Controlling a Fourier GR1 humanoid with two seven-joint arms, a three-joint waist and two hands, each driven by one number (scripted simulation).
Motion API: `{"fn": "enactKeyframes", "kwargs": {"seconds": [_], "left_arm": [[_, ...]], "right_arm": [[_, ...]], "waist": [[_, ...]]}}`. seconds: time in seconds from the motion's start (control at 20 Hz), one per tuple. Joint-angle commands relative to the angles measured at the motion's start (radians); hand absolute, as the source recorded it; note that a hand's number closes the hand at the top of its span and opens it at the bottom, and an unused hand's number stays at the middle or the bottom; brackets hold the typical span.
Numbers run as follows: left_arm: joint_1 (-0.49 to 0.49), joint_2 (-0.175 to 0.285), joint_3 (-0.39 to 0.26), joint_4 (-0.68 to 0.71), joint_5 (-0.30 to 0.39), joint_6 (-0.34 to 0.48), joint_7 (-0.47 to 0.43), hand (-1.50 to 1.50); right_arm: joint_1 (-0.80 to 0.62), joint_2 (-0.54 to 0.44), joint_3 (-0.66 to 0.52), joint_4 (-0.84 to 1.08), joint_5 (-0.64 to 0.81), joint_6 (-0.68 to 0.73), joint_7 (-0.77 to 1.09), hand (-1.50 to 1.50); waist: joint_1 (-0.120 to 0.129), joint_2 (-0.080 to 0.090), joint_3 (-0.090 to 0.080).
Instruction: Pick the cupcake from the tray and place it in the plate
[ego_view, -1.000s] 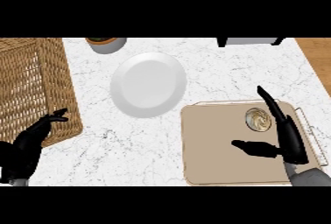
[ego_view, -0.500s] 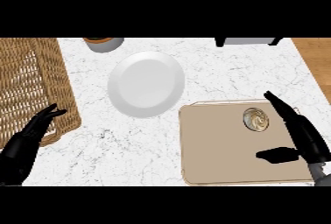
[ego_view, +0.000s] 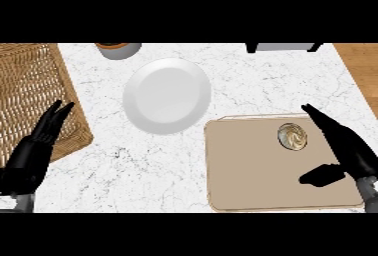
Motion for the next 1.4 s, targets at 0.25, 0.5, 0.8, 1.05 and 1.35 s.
{"fn": "enactKeyframes", "kwargs": {"seconds": [0.25,0.5,0.8,1.05,1.35], "left_arm": [[-0.051,-0.075,-0.053,0.146,-0.031,-0.018,0.026,0.0],[-0.065,-0.09,-0.042,0.177,-0.035,-0.032,0.016,0.0],[-0.061,-0.105,-0.045,0.161,-0.053,-0.031,0.019,0.0],[-0.079,-0.098,-0.027,0.157,-0.047,-0.05,0.043,0.0],[-0.071,-0.111,-0.014,0.196,-0.056,-0.062,0.005,0.0]], "right_arm": [[-0.119,0.008,0.013,0.031,0.037,0.156,0.175,-1.5],[-0.064,0.079,0.041,0.113,0.096,0.093,0.114,-1.5],[-0.118,0.136,0.059,0.23,0.177,0.079,0.121,-1.5],[-0.132,0.169,0.038,0.325,0.188,0.074,0.088,-1.5],[-0.166,0.202,0.053,0.433,0.187,0.119,-0.066,1.5]], "waist": [[0.012,0.022,-0.023],[0.009,0.022,-0.021],[0.021,0.024,-0.021],[0.019,0.023,-0.02],[0.025,0.028,-0.02]]}}
